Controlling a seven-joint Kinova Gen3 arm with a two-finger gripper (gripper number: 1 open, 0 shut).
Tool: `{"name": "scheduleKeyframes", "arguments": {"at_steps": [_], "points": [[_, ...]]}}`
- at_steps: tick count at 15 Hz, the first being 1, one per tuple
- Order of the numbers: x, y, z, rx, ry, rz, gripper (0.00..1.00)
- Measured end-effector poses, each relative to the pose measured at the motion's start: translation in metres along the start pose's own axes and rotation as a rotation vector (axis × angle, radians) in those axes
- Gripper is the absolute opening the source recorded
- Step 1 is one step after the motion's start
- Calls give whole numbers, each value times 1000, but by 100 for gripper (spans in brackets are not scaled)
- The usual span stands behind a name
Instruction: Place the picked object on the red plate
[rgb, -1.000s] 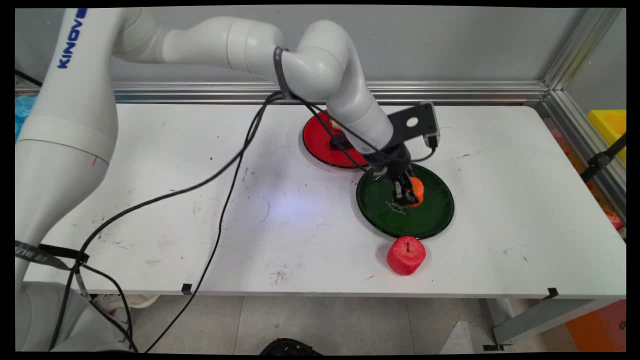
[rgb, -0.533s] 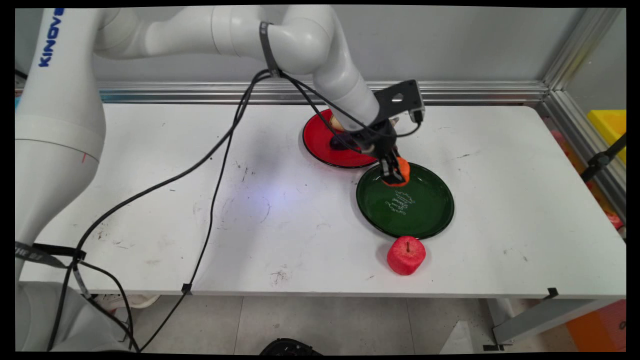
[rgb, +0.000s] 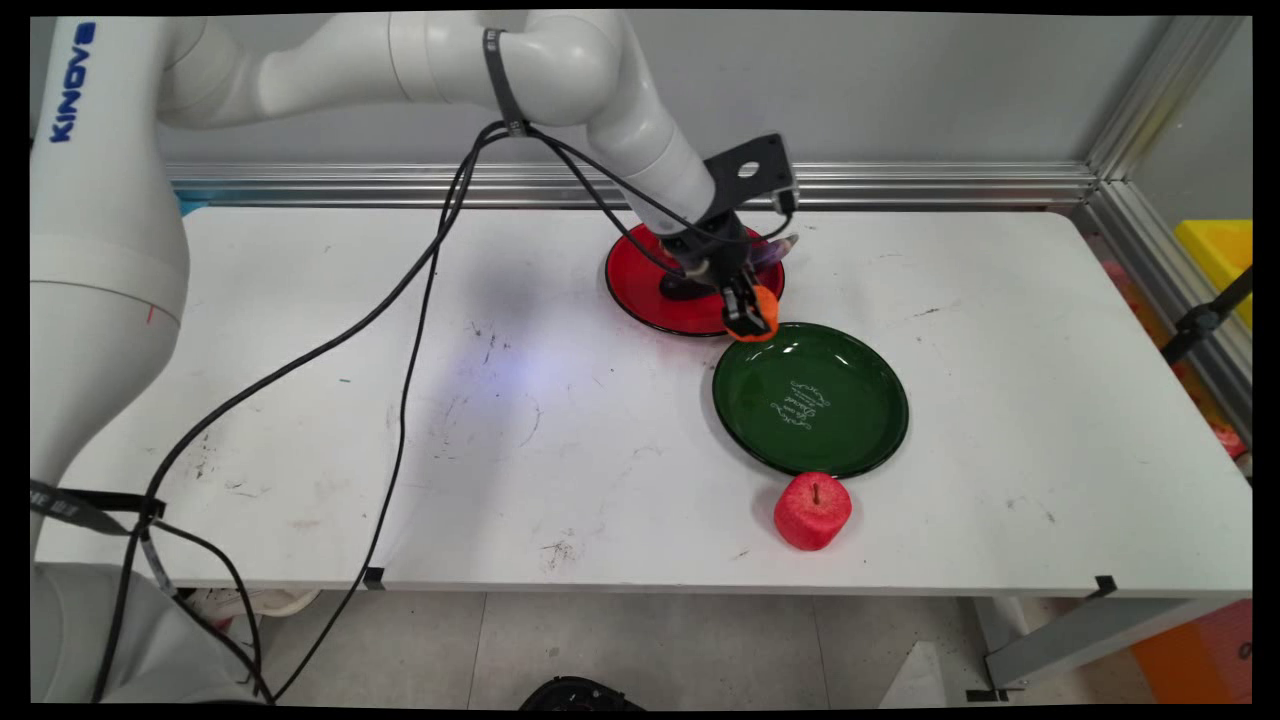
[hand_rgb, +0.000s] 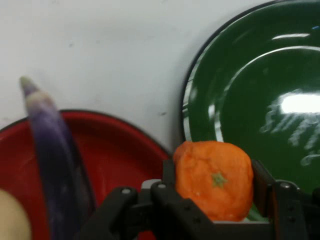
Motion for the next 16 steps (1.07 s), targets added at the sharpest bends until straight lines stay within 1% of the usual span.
{"name": "scheduleKeyframes", "arguments": {"at_steps": [4,7,16], "points": [[-16,-19,7,23,3,-22,0],[-24,-29,13,32,11,-39,0],[-37,-42,27,42,34,-87,0]]}}
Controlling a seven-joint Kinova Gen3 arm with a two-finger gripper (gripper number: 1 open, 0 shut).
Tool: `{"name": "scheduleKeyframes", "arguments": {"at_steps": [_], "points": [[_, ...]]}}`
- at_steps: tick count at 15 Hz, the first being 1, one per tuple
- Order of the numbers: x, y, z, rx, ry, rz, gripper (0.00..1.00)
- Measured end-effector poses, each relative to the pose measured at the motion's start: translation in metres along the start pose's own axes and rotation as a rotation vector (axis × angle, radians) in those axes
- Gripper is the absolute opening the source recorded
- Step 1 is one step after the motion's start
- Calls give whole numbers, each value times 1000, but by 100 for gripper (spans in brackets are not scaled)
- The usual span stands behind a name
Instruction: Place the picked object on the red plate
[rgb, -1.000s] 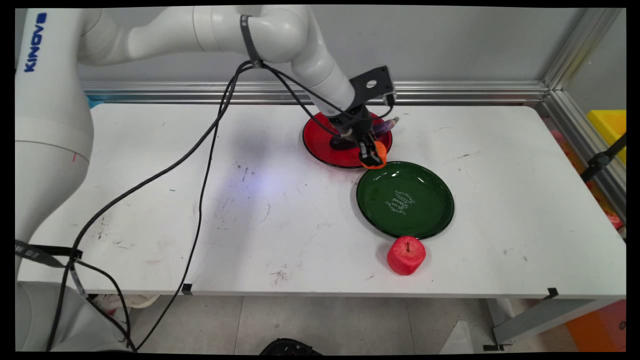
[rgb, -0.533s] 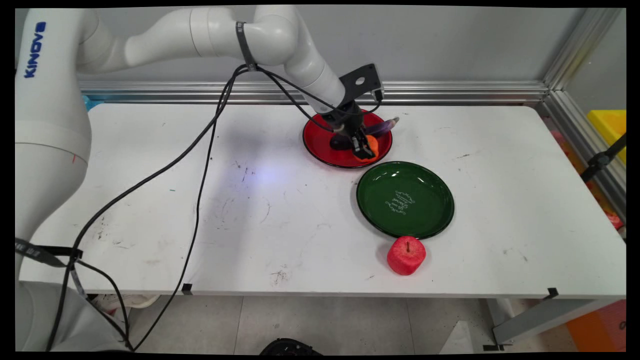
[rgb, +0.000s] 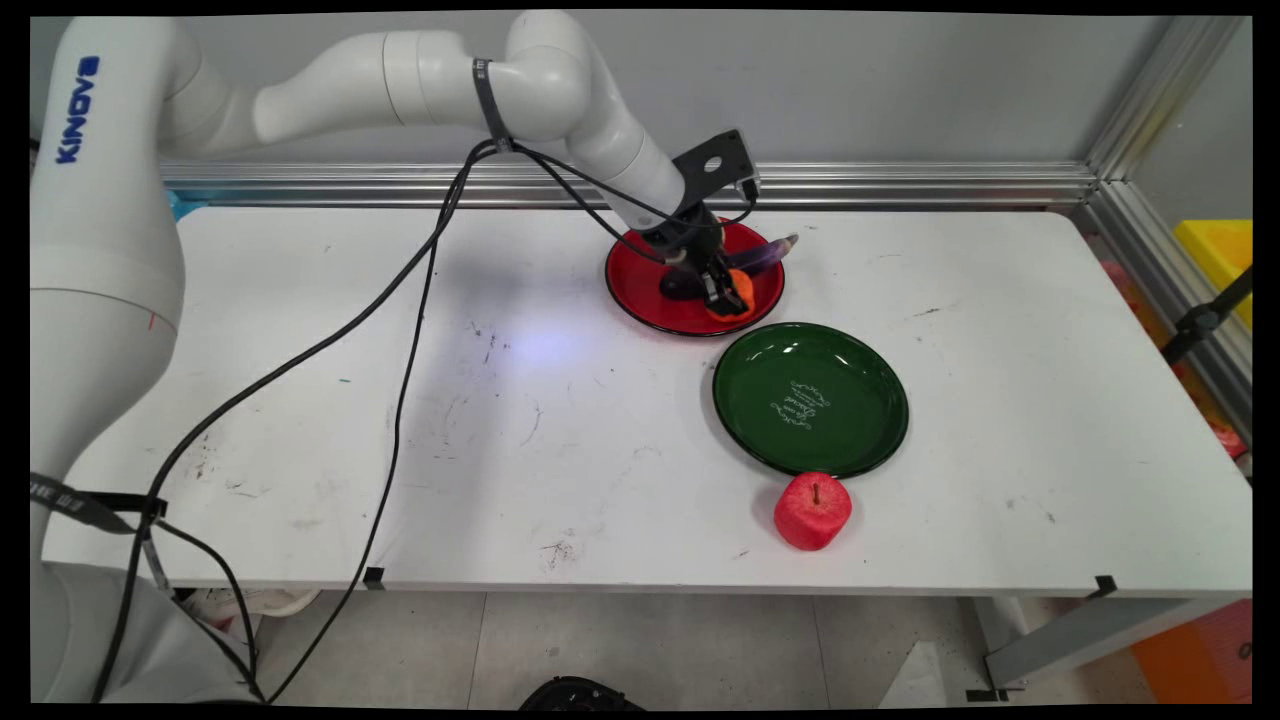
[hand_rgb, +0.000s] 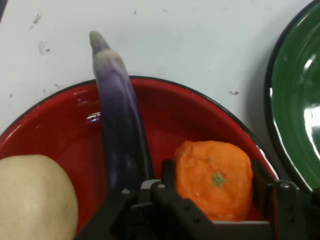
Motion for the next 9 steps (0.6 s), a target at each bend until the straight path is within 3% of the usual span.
{"name": "scheduleKeyframes", "arguments": {"at_steps": [5,6,9], "points": [[-5,-4,4,1,4,-19,0],[-5,-4,4,2,4,-23,100],[-7,-6,5,2,6,-33,100]]}}
